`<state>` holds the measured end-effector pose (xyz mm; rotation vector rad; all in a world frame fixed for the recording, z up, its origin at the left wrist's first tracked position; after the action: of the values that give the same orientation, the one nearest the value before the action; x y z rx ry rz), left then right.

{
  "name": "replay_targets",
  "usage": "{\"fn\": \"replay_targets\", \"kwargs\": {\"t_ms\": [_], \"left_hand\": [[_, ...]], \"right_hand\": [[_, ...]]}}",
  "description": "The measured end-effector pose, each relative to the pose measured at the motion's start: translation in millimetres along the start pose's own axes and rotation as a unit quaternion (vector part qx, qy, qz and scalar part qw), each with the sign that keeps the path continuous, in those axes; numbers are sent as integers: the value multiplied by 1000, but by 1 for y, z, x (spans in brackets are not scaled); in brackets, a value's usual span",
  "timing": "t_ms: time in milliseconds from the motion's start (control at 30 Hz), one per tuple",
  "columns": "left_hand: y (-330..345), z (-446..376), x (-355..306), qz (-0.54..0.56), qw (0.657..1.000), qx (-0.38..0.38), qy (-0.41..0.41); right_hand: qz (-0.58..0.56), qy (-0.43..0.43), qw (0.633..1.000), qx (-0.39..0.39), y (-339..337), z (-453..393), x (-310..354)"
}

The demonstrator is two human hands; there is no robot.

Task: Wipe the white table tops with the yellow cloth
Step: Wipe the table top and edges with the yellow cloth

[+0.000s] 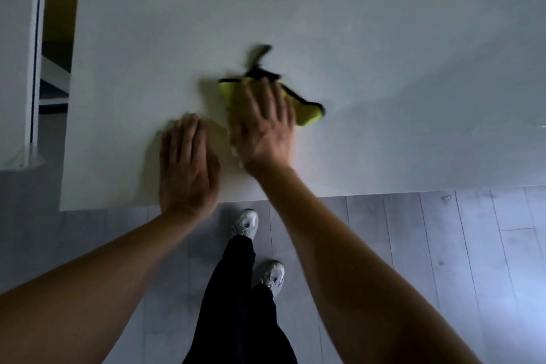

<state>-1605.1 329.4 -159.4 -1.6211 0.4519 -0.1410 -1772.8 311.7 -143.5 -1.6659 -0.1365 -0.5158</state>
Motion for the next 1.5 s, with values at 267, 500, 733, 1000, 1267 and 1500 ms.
{"fn": "replay_targets", "kwargs": {"t_ms": [267,500,733,1000,1267,1500], "left_hand": [[-3,-1,1,9,1000,26,-6],[-4,-2,-1,26,999,34,-18],[-6,-4,-4,30,999,24,-15],[-12,-8,-3,42,999,15,-30],[-13,-68,-5,48,999,-7,-13],[-3,-99,0,47,999,-4,-10]], "right_hand": [[11,31,999,-37,-21,-3,-65],[37,270,961,-48,-83,0,-193],[27,64,992,-101,-25,-24,-60],[-4,-53,999,-10,2,-34,-6],[48,216,971,-90,-73,-53,-180],[76,216,965,-127,-54,-65,-138]]}}
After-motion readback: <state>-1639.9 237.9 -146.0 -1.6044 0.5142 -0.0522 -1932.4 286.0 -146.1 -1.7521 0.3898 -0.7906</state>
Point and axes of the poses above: each hand's wrist, its own z-axis away from the middle knuckle, its own y-axis out of the palm, x = y × z, the point moved 3 cm from there along -z, towards the middle knuckle, and after that the axes turned 3 degrees about x, right-handed, at the moved point
